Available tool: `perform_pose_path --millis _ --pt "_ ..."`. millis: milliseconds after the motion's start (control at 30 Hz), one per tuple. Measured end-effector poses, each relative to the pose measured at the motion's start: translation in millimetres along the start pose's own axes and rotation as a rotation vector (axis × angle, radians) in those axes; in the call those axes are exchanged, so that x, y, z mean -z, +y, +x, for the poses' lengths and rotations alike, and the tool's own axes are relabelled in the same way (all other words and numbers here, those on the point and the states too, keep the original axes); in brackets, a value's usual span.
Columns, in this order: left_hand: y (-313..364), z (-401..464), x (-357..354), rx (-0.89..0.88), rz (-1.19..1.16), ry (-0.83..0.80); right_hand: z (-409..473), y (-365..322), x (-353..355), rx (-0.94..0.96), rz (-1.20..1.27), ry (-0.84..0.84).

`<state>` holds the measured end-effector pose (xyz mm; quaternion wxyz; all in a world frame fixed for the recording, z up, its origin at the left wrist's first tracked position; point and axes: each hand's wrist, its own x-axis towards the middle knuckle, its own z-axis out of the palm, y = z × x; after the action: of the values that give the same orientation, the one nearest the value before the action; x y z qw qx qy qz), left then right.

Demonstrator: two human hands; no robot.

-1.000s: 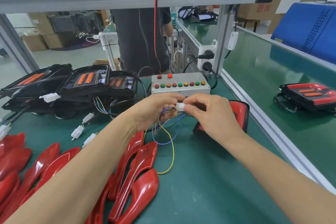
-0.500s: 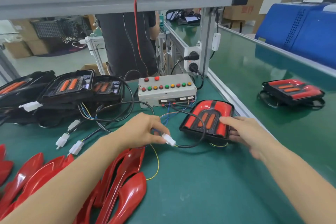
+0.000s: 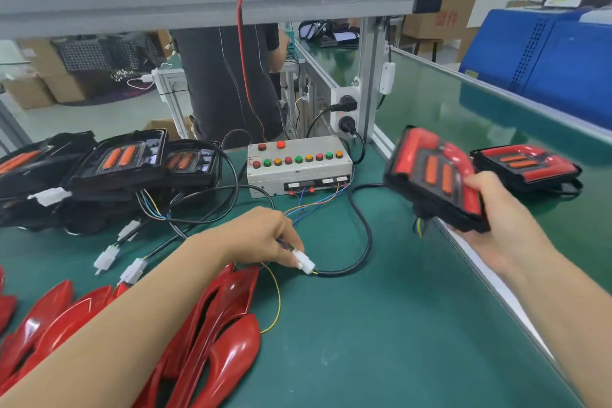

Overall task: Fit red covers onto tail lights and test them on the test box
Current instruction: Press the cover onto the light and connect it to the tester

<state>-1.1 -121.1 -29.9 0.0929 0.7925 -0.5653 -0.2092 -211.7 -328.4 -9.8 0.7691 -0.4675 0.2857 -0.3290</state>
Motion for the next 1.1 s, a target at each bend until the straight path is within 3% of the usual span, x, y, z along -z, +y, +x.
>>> perform_pose_path --millis 167,300,367,467,567,733,1100 --pt "7.1 5.5 -4.8 -0.012 -0.133 0.006 5.0 31.9 -17.8 -0.119 -0.504 -0.047" --pt "1.8 -1.2 -9.4 -0.002 -0.076 0.03 4.7 55.2 -21.4 -0.235 -0.541 -0.108" --pt "-0.7 -6.0 -4.6 0.043 -0.22 0.05 4.4 59.3 -21.5 -0.267 -0.468 -0.139" --pt "-8.6 -2.0 9.4 0.084 -0.383 0.345 5.0 64.0 -15.2 -0.279 -0.355 -0.227" --pt "-19.9 15.2 27.6 0.266 -0.158 0.639 5.7 67.4 -4.6 -0.27 -0.237 -0.306" --pt "-33.5 36.6 42.6 0.541 0.105 0.51 3.2 67.5 6.2 -0.281 -0.244 -0.414" --pt "-43.5 53.0 36.8 0.611 0.294 0.457 -5.8 74.6 9.7 -0.188 -0.241 -0.48"
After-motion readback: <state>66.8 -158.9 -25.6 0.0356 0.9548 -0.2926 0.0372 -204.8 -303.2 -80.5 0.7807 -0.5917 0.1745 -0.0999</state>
